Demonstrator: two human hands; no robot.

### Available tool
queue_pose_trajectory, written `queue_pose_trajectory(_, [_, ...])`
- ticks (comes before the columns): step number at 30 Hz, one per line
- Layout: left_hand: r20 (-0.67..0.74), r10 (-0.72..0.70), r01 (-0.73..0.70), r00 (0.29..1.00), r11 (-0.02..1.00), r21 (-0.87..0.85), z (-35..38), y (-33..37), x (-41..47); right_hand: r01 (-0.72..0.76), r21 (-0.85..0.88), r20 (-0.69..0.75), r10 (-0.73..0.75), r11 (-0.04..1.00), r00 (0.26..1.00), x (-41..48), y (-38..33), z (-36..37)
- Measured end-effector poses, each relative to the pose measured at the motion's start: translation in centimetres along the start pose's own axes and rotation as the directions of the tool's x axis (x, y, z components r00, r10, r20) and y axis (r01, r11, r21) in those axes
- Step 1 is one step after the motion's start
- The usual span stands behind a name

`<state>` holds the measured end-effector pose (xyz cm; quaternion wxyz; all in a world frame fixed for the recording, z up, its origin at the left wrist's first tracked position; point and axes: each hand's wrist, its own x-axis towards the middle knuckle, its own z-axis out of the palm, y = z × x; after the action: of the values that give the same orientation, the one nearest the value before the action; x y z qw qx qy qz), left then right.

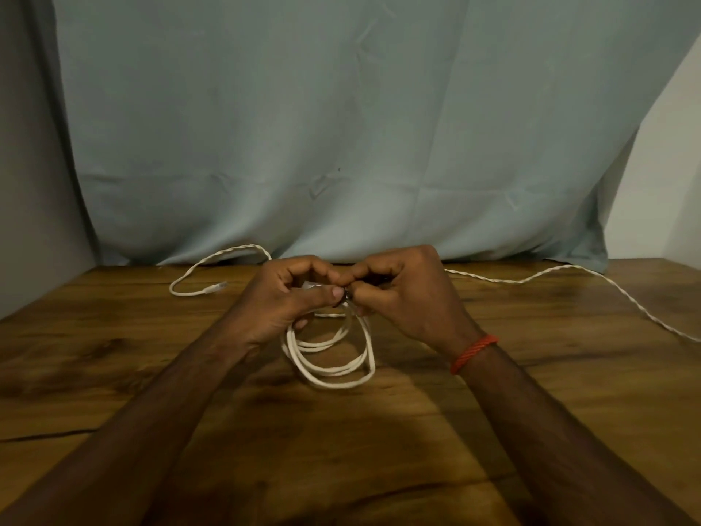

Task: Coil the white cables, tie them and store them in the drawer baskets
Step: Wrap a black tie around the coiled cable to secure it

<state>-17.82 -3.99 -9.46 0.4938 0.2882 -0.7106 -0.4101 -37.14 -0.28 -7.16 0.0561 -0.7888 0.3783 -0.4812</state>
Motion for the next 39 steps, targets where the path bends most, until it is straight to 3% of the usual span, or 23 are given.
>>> queue_pose_trajectory(8, [-0.02,0.055,-0.056,0.998,0.997,-0.045,-0.1,0.2,-0.1,0.0,0.01,-0.002,0.0,1.0,1.0,0.1,-0.5,0.0])
queue_pose_trajectory(20, [-0.115,0.14,-0.115,0.983,0.973,0.199,0.0,-0.5,0.3,-0.2,0.104,0.063,0.194,0.974,0.979,0.1,-0.4,0.2])
queue_pose_trajectory(29, [-0.157,0.185,-0.135,0.97,0.949,0.286,1.5,0.0,-0.2,-0.224,0.084,0.024,0.222,0.971,0.975,0.1,-0.7,-0.1])
queue_pose_trajectory(35, [-0.147,0.088,-0.063,0.985,0.984,0.165,1.6,0.4,-0.3,-0.124,-0.038,-0.054,0.122,0.992,0.991,0.1,-0.4,0.3])
queue_pose_trajectory(39, [-0.2,-0.057,0.047,0.978,0.998,-0.05,1.9,0.6,-0.2,-0.012,-0.182,-0.107,-0.008,0.983,0.994,0.2,-0.1,0.5])
